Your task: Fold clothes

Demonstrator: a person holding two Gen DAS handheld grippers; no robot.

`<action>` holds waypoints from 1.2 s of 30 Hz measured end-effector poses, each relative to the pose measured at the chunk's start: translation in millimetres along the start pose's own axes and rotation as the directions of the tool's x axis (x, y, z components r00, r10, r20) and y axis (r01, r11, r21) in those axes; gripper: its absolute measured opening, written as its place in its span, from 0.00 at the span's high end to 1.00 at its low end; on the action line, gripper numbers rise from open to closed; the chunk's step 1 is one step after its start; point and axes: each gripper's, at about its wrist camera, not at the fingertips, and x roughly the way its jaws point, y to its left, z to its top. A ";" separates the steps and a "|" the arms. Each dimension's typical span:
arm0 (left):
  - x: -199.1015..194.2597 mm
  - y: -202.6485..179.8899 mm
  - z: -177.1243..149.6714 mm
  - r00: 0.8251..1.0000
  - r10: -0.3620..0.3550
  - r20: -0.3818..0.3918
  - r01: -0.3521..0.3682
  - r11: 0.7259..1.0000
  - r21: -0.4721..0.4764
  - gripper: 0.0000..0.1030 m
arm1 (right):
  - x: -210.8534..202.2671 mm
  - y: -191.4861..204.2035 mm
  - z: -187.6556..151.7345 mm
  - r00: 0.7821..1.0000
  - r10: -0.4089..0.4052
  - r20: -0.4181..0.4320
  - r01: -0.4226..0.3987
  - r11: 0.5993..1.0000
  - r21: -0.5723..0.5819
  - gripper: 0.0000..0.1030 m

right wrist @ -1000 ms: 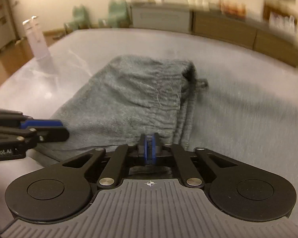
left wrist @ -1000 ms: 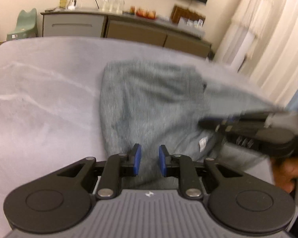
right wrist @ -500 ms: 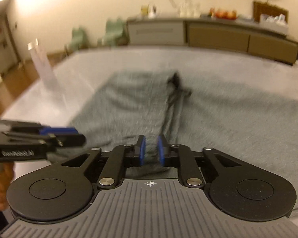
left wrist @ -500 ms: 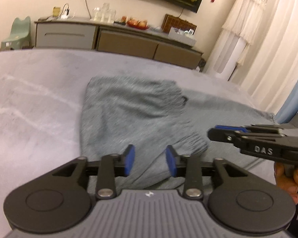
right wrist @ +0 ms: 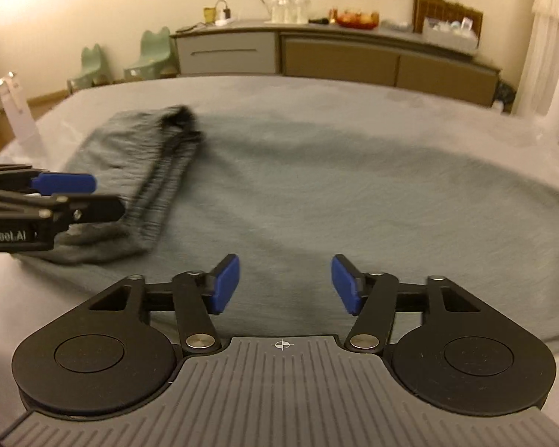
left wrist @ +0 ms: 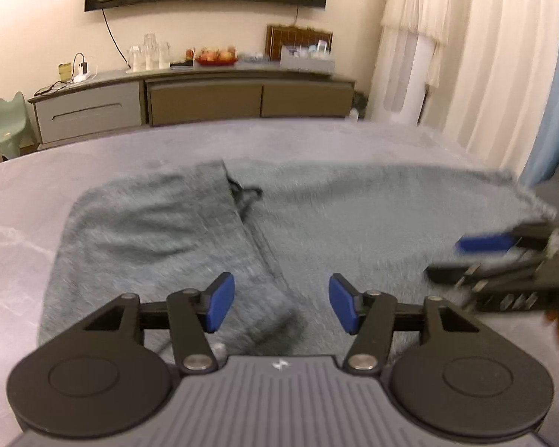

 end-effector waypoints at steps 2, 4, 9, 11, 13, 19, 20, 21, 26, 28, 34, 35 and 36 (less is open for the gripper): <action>10.0 -7.4 -4.8 0.999 0.031 -0.028 -0.031 0.999 0.007 0.41 | -2.7 -17.2 -3.6 0.999 -0.038 -0.007 0.038 0.999 -0.006 0.35; 10.4 -13.9 -7.5 0.997 0.071 -0.030 -0.070 0.997 0.016 0.36 | -3.2 -35.8 -9.2 0.997 -0.073 -0.025 0.073 0.997 0.010 0.34; -5.6 -29.7 -12.4 0.990 0.138 -0.025 -0.138 0.990 0.007 0.31 | 5.7 -60.0 -32.8 0.997 -0.074 -0.024 0.075 0.995 0.067 0.27; -24.3 -39.7 -16.7 0.989 0.149 -0.020 -0.149 0.989 -0.002 0.24 | 1.1 -61.8 -34.6 0.998 -0.056 -0.011 0.057 0.996 0.064 0.26; -39.3 -51.3 -24.7 0.989 0.145 -0.035 -0.146 0.989 -0.012 0.23 | -7.7 -65.7 -37.5 0.999 -0.053 -0.002 0.053 0.997 0.063 0.25; -59.1 -109.1 -42.3 0.992 0.076 -0.105 -0.072 0.997 0.037 0.23 | -40.6 -91.4 -43.2 1.000 -0.006 0.018 0.003 0.988 0.154 0.24; -58.3 -121.1 -40.6 0.992 0.063 -0.109 -0.057 0.997 0.052 0.23 | -47.2 -98.2 -43.6 1.000 -0.001 0.025 -0.003 0.985 0.175 0.22; -57.4 -133.2 -38.8 0.992 0.049 -0.113 -0.042 0.997 0.066 0.23 | -53.1 -105.8 -45.0 0.999 -0.003 0.033 -0.004 0.980 0.198 0.21; -43.4 -193.2 -20.5 0.993 -0.031 -0.114 0.045 0.991 0.126 0.23 | -87.4 -193.1 -61.3 0.992 -0.110 0.063 0.078 0.921 0.381 0.21; -36.4 -212.9 -10.0 0.991 -0.064 -0.117 0.079 0.988 0.130 0.22 | -100.2 -243.8 -79.6 0.978 -0.199 0.056 0.144 0.851 0.505 0.21; -13.4 -267.4 30.5 0.982 -0.151 -0.117 0.166 0.977 0.132 0.22 | -102.3 -352.4 -128.8 0.960 -0.280 0.025 0.172 0.657 0.734 0.25; -10.0 -274.9 36.6 0.981 -0.158 -0.113 0.173 0.976 0.134 0.21 | -96.7 -356.8 -128.8 0.961 -0.276 0.022 0.172 0.657 0.734 0.26; -6.4 -282.1 42.8 0.980 -0.165 -0.110 0.179 0.975 0.134 0.21 | -90.9 -360.9 -128.5 0.962 -0.274 0.018 0.174 0.658 0.733 0.26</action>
